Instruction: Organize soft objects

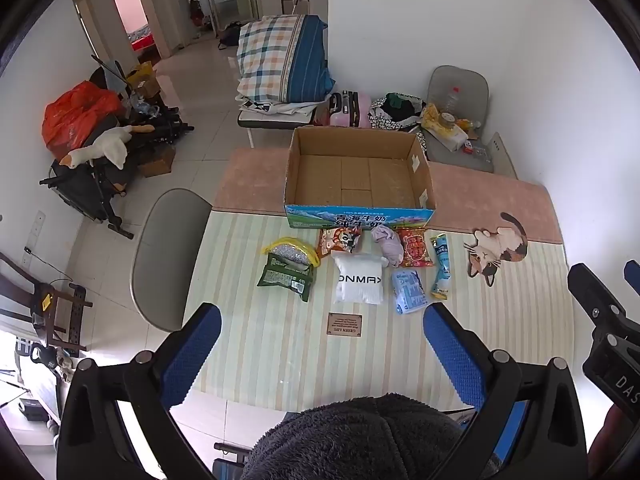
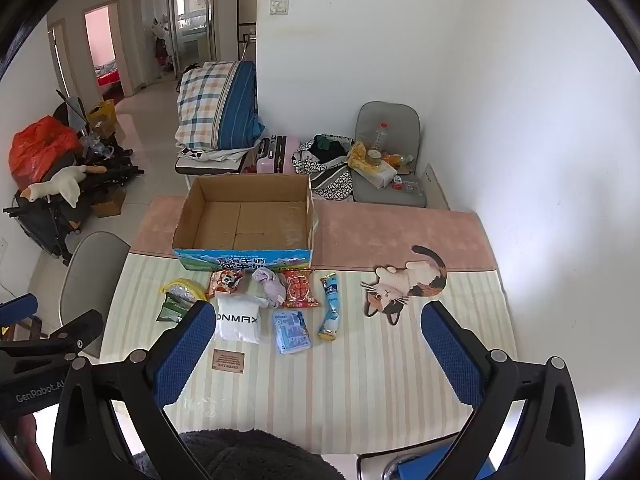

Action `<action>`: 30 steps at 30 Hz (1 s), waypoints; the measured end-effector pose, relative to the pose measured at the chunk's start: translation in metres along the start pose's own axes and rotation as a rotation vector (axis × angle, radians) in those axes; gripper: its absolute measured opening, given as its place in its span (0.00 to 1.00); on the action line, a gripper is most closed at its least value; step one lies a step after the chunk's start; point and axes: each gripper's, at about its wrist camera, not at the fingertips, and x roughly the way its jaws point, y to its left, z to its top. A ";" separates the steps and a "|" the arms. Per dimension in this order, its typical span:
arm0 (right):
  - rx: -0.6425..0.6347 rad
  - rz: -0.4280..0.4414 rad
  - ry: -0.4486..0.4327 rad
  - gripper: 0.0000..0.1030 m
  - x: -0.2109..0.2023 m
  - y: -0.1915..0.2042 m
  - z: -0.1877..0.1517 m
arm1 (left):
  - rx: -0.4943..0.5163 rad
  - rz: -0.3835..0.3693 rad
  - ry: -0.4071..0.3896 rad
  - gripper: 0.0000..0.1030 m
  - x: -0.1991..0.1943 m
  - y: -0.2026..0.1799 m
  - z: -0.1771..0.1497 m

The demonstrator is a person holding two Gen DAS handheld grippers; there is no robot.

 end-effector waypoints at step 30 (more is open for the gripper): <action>-0.003 0.015 0.026 1.00 0.004 -0.007 0.004 | 0.013 0.004 -0.014 1.00 -0.001 -0.014 0.010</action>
